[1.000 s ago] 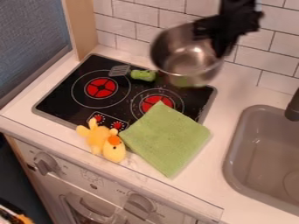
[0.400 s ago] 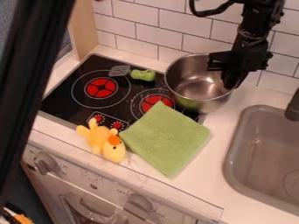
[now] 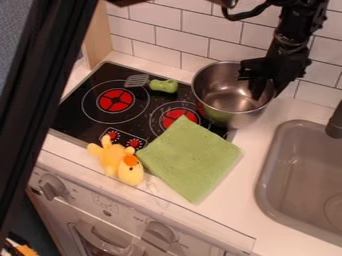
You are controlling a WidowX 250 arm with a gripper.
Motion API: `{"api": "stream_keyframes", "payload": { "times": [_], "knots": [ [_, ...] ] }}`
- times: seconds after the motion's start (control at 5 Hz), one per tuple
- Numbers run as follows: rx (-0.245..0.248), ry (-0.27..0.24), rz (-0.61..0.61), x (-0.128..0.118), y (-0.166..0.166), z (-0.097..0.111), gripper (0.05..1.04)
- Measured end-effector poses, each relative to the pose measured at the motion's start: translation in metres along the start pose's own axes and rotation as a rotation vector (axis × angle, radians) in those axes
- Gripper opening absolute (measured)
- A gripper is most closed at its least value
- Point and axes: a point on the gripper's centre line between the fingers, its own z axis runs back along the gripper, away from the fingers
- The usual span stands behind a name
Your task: Move the pot above the right burner
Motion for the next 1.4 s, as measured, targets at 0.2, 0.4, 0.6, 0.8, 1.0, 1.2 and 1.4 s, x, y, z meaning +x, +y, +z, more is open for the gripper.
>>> {"api": "stream_keyframes", "payload": {
  "times": [0.2, 0.4, 0.6, 0.8, 1.0, 1.2, 1.4],
  "knots": [
    [0.000, 0.000, 0.002, 0.000, -0.001, -0.001, 0.884],
    [0.009, -0.005, 0.000, 0.003, -0.003, 0.004, 1.009],
    [0.029, -0.031, -0.010, 0.007, -0.002, 0.010, 1.003],
    [0.074, -0.009, -0.007, 0.002, 0.000, 0.035, 1.001],
    [0.108, -0.011, -0.021, 0.004, -0.002, 0.056, 1.001],
    [0.142, 0.017, -0.011, 0.004, -0.012, 0.086, 1.001],
    [0.161, 0.050, 0.012, 0.013, -0.033, 0.113, 1.001]
  ]
}}
